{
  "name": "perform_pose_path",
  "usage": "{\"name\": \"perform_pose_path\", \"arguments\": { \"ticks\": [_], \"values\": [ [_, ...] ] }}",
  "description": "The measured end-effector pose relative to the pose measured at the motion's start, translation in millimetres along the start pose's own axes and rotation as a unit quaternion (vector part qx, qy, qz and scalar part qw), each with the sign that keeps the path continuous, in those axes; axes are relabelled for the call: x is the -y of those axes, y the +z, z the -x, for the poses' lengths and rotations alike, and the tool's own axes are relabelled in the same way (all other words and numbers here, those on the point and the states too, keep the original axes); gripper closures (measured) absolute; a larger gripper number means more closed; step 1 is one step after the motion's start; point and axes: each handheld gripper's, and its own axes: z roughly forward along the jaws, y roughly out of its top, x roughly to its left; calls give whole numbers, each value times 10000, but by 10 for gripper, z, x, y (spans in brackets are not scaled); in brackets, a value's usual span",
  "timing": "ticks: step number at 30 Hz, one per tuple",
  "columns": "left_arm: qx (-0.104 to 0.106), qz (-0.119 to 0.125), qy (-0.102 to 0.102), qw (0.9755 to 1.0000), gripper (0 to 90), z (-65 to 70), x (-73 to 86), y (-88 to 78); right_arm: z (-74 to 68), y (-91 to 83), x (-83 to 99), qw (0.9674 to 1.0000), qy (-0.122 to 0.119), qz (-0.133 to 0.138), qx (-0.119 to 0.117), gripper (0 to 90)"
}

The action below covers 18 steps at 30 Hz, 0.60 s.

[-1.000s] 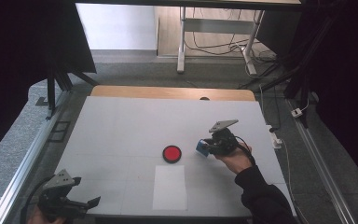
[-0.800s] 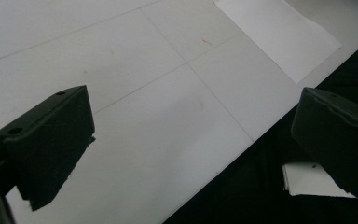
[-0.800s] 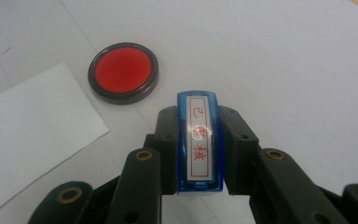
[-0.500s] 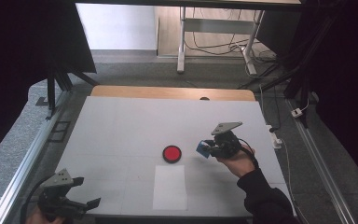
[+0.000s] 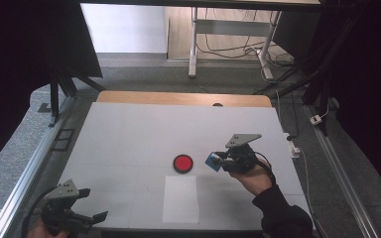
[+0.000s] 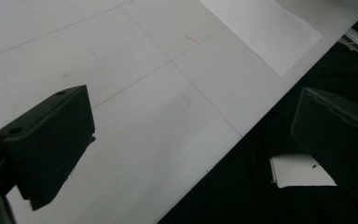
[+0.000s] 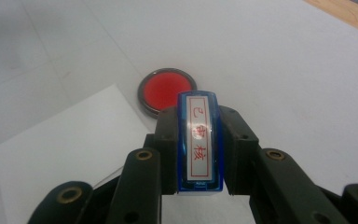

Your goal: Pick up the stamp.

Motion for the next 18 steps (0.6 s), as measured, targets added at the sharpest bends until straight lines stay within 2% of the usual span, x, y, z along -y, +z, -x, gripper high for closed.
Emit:
{"name": "perform_pose_path", "arguments": {
  "ticks": [5,11,18],
  "values": [
    [36,49,-10,10000,0,-8,3,-6,-109,-43,-18,9998,-46,145,-88,711],
    [56,15,93,9999,2,1,-4,2,-243,-101,-39,9991,-107,341,-231,711],
    [80,-38,112,9999,2,5,-9,13,-338,-108,-47,9987,-119,388,-311,711]
  ]
}}
